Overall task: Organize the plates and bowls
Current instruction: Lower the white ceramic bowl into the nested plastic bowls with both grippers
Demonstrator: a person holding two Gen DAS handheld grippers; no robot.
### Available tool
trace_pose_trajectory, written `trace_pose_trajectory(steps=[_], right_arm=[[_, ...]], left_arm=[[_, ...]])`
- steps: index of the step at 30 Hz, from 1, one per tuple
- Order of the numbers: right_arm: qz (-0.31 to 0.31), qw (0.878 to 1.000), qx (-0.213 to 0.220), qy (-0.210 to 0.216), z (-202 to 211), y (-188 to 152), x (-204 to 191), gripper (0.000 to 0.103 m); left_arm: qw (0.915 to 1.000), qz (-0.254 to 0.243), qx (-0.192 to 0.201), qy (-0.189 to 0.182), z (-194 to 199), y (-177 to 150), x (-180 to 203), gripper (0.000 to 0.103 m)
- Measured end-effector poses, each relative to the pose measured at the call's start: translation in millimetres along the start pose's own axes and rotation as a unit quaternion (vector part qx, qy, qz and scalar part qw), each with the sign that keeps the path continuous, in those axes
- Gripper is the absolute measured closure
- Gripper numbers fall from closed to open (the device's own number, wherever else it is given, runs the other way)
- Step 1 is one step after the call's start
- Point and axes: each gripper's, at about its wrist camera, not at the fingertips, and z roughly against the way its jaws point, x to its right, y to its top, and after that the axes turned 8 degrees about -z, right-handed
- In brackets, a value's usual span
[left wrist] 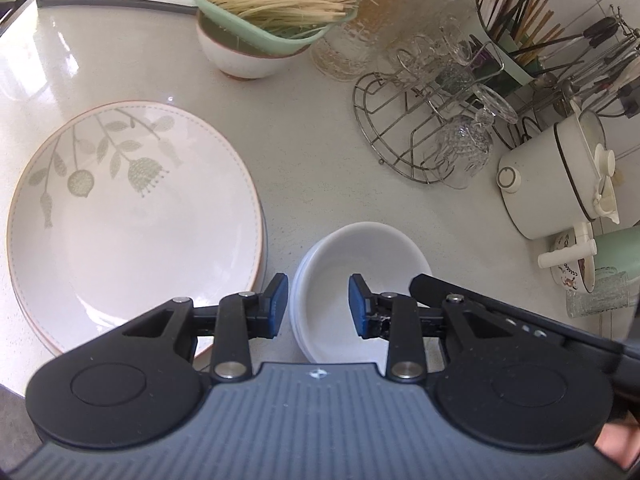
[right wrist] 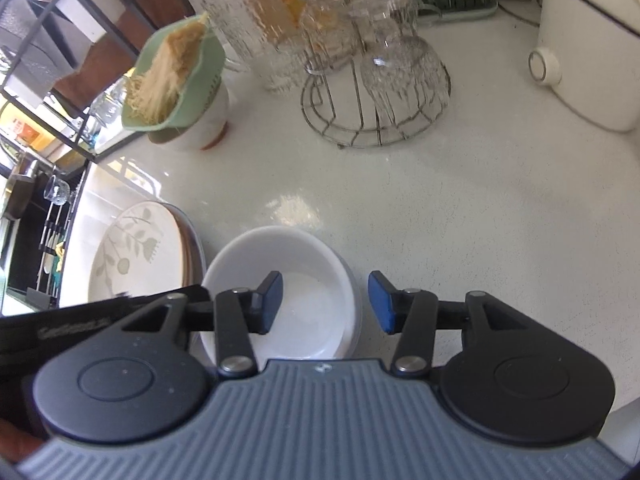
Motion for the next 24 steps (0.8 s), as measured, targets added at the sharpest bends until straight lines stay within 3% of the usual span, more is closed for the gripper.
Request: trace_pose_trajectory(steps=[7, 11, 16, 24], right_arm=[[-0.049, 0.998, -0.050, 0.009, -24, -2, 23, 0.054], [-0.054, 0.996, -0.069, 0.019, -33, -6, 30, 0.059], [-0.058, 0.993, -0.095, 0.036, -46, -12, 34, 0.081], [-0.058, 0.994, -0.084, 0.026, -39, -10, 44, 0.088]], left_arm=[[0.9998, 0.021, 0.001, 0.002, -1, -11, -4, 0.066], [0.9996, 0.026, -0.002, 0.005, -3, -15, -2, 0.066], [0.9997, 0.023, -0.010, 0.008, -4, -19, 5, 0.066], [0.9992, -0.003, -0.037, 0.014, -18, -23, 20, 0.066]])
